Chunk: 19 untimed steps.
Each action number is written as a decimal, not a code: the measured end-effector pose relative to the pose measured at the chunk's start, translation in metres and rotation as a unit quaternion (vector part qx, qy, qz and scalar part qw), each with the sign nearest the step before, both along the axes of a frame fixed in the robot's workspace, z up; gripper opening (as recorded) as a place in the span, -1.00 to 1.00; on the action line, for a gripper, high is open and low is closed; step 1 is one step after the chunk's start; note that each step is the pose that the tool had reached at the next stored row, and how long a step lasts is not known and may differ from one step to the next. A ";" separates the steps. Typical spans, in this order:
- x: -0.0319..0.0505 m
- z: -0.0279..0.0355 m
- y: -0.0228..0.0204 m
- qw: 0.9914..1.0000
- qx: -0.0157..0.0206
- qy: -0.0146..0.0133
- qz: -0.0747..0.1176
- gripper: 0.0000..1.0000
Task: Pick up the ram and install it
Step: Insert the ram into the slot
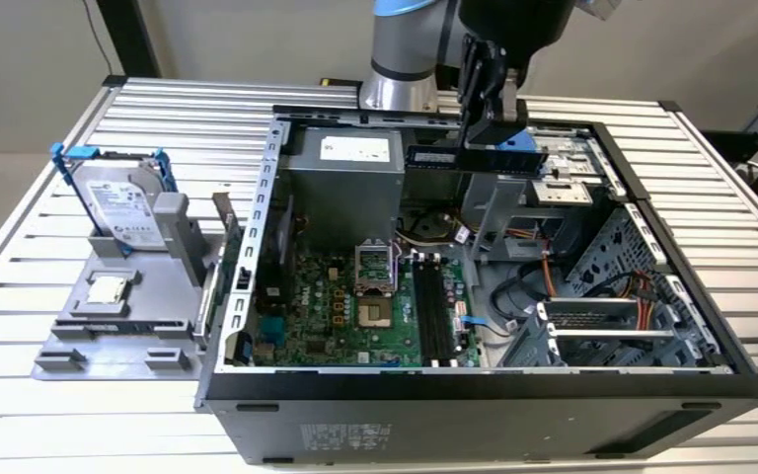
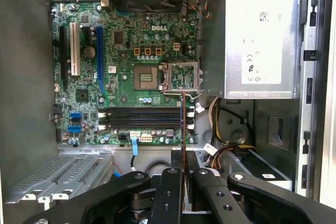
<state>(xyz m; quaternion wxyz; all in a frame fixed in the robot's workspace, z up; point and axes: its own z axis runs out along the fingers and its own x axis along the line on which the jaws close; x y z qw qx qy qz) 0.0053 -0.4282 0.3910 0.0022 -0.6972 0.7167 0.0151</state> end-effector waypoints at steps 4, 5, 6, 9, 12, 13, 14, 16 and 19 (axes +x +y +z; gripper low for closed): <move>0.0000 0.0000 0.0000 1.000 0.000 0.000 0.000 -1.00; 0.0000 0.0000 0.0000 1.000 0.000 0.000 0.000 -1.00; 0.0000 0.0000 0.0000 1.000 0.000 0.000 0.000 -1.00; 0.0000 0.0000 0.0000 1.000 0.000 0.000 0.000 -1.00; 0.0000 0.0000 0.0000 1.000 0.000 0.000 -0.002 -1.00; 0.0000 0.0000 0.0000 1.000 0.000 0.000 -0.007 -1.00; 0.0001 0.0000 0.0000 1.000 0.000 0.000 -0.014 -1.00; 0.0001 -0.0001 0.0000 1.000 0.000 0.000 -0.029 -1.00; 0.0000 -0.0002 0.0000 0.999 0.000 0.000 -0.055 -1.00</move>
